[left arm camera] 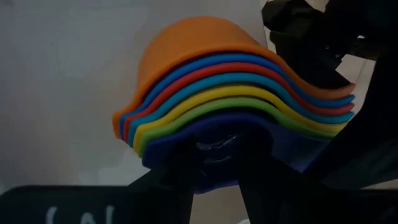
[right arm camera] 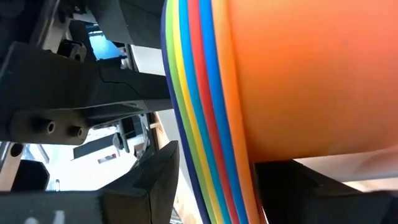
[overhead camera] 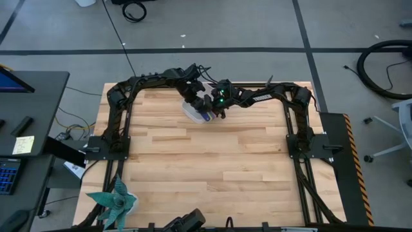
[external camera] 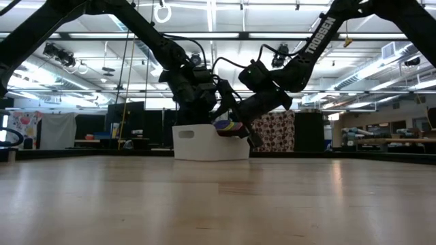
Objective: Nest measuring cups in basket
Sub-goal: Put the stacked measuring cups into the white bin
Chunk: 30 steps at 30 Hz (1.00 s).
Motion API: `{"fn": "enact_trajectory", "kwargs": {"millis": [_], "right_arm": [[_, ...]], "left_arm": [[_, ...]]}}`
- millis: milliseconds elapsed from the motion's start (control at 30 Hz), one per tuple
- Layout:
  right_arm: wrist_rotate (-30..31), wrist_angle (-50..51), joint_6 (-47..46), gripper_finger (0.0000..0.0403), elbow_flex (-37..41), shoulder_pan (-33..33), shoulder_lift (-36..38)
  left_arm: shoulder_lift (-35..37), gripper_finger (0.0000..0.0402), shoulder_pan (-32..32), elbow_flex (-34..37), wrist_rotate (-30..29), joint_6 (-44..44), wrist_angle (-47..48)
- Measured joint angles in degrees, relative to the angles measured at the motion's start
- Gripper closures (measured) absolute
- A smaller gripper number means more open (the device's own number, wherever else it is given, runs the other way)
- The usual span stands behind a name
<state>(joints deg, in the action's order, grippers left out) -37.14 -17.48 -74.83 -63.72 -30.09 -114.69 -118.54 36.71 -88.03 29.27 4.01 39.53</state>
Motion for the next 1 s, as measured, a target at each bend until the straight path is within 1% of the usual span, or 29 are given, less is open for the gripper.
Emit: {"fn": "enact_trajectory", "kwargs": {"millis": [133,333,800,900,1000], "right_arm": [[0.5,2.3,0.3,0.0205,0.0,0.1,1.0],[1.8,7.3,3.3,0.0205,0.0,0.1,2.8],[2.1,10.0,4.2,0.0205,-0.8,0.1,3.7],[2.5,14.8,7.1,0.0205,-3.8,0.1,3.7],[4.8,22.8,12.4,0.0205,-7.5,0.1,3.8]], "left_arm": [[0.0,0.0286,0.0,0.0,0.0,0.1,0.0],[0.0,0.0286,0.0,0.0,0.0,0.2,0.0],[0.0,0.0286,0.1,0.0,0.0,0.3,-0.2],[0.1,0.0286,0.1,0.0,-0.1,0.3,-0.2],[0.1,0.0286,0.1,0.0,0.5,0.3,-0.2]]}}
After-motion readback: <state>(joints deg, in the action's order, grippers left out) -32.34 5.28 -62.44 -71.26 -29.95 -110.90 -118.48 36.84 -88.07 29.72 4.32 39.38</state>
